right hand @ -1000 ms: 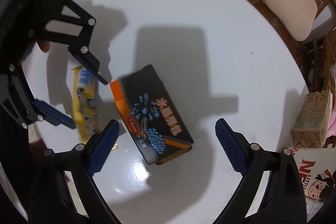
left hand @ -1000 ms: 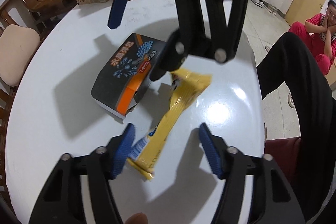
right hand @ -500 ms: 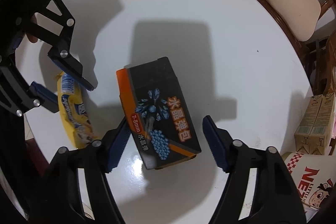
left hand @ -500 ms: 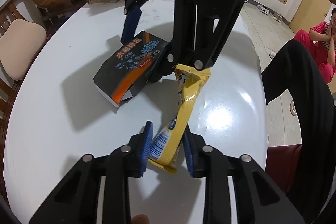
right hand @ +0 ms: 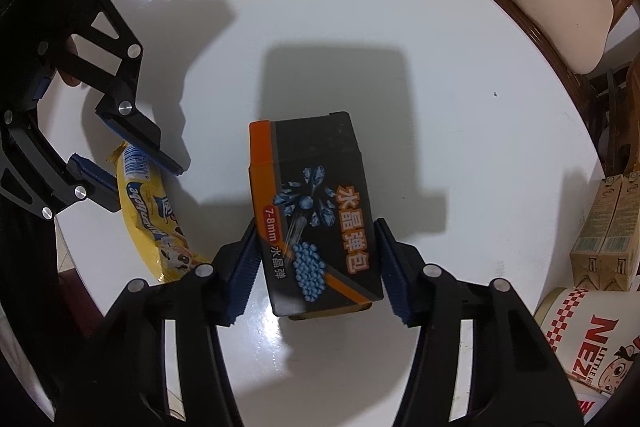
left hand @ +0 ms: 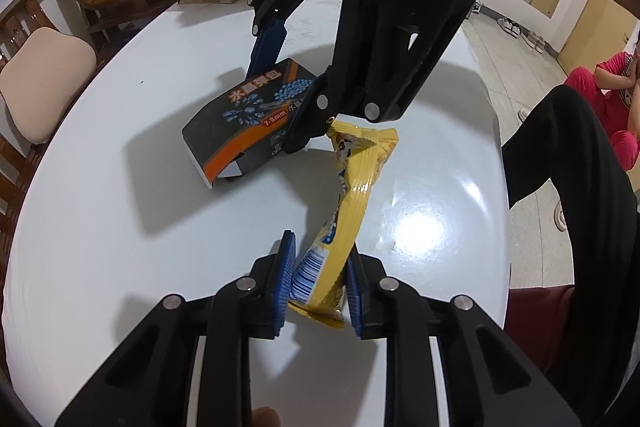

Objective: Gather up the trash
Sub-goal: 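Close the right tool on the black-and-orange snack box, then lift the yellow wrapper and snack box and carry them down over the floor bag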

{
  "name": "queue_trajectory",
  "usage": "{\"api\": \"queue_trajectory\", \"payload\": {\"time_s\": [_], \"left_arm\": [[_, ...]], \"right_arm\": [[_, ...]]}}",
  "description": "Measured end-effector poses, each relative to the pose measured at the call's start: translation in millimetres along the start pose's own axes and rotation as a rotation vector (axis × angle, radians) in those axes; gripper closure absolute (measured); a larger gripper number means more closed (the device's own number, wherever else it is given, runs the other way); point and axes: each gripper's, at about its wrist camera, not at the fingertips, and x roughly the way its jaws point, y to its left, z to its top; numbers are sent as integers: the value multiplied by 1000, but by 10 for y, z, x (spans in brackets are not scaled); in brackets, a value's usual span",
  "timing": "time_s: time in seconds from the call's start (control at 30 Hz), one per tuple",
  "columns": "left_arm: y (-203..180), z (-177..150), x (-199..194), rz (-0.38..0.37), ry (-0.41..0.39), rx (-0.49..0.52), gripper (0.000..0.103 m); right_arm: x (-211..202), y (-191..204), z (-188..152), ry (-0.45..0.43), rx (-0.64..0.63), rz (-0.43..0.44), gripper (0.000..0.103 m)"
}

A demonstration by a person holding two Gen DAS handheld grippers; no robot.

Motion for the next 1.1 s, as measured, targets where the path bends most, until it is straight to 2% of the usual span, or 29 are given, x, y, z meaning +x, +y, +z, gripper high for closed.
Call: {"api": "queue_trajectory", "payload": {"time_s": [0.27, 0.53, 0.7, 1.1], "left_arm": [[43, -16, -37, 40, -12, -46, 79], [81, -1, -208, 112, -52, -116, 79], [-5, 37, -363, 145, -83, -145, 79], [-284, 75, -558, 253, -90, -236, 79]], "right_arm": [[-156, -84, -58, -68, 56, -10, 50], [-438, -127, -135, -137, 115, -39, 50], [-603, -54, -263, -170, 145, -50, 50], [-1122, 155, -627, -244, 220, -122, 50]]}}
